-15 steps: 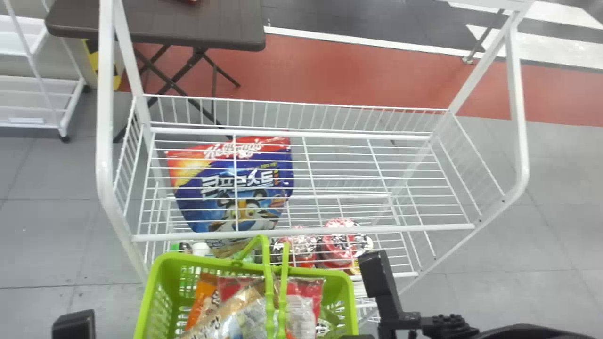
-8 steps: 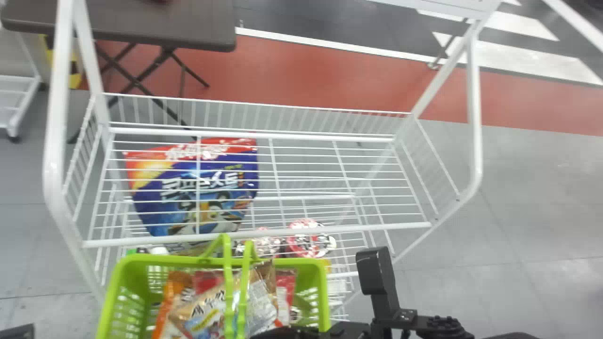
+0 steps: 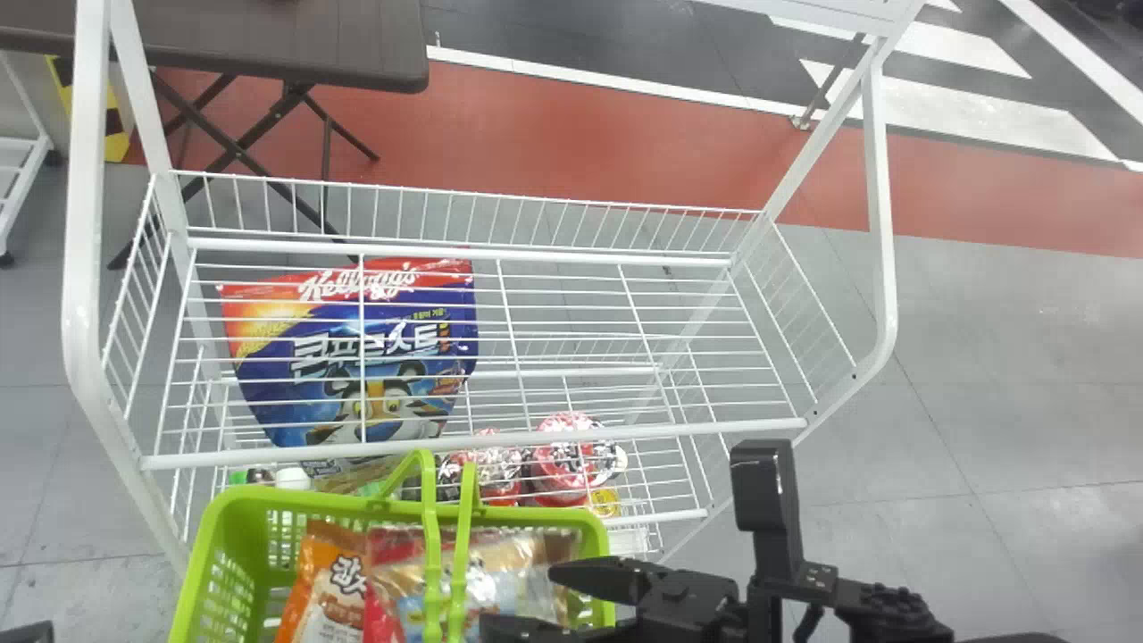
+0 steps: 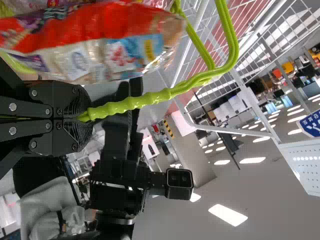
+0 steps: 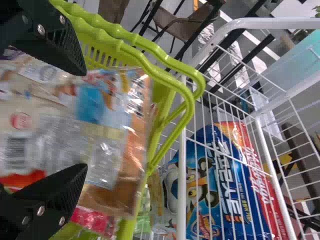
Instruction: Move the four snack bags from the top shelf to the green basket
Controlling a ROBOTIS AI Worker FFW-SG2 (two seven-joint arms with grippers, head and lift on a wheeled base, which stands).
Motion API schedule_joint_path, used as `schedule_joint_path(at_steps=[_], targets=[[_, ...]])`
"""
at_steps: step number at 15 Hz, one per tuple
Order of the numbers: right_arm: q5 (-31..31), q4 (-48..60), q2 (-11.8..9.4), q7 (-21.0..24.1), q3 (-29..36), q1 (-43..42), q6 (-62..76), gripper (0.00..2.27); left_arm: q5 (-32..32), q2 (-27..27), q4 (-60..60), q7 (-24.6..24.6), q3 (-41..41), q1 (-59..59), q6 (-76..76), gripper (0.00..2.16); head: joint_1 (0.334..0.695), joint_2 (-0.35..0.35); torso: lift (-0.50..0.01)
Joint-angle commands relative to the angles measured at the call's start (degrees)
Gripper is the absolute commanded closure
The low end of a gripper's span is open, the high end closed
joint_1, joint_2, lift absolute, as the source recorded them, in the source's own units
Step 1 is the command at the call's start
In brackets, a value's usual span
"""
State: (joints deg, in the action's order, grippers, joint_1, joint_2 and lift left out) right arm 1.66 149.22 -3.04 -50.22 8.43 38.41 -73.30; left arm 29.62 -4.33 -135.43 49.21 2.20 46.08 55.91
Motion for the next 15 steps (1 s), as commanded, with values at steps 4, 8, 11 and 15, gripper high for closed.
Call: schedule_joint_path(at_steps=[4, 8, 11, 15], targets=[[1.76, 3.0, 3.09, 4.34, 3.79, 4.83, 29.57, 0.07, -0.09, 0.2, -0.01, -0.17, -0.09, 0.15, -0.05, 1.13, 0.695, -0.35, 0.0], [5.9, 1.07, 3.09, 16.38, 2.47, 9.23, 52.42, 0.08, -0.09, 0.37, 0.26, -0.35, -0.09, 0.15, -0.58, 1.13, 0.695, -0.35, 0.0], [6.86, -5.35, 3.09, 22.63, 0.53, 9.67, 65.78, 0.08, -0.09, 0.37, 0.61, -0.35, -0.09, 0.15, -0.75, 1.13, 0.695, -0.35, 0.0], [8.36, -6.93, 3.09, 25.53, 0.62, 9.67, 66.49, 0.09, -0.09, 0.28, 0.96, -0.26, -0.44, 0.15, -1.28, 1.13, 0.695, -0.35, 0.0]])
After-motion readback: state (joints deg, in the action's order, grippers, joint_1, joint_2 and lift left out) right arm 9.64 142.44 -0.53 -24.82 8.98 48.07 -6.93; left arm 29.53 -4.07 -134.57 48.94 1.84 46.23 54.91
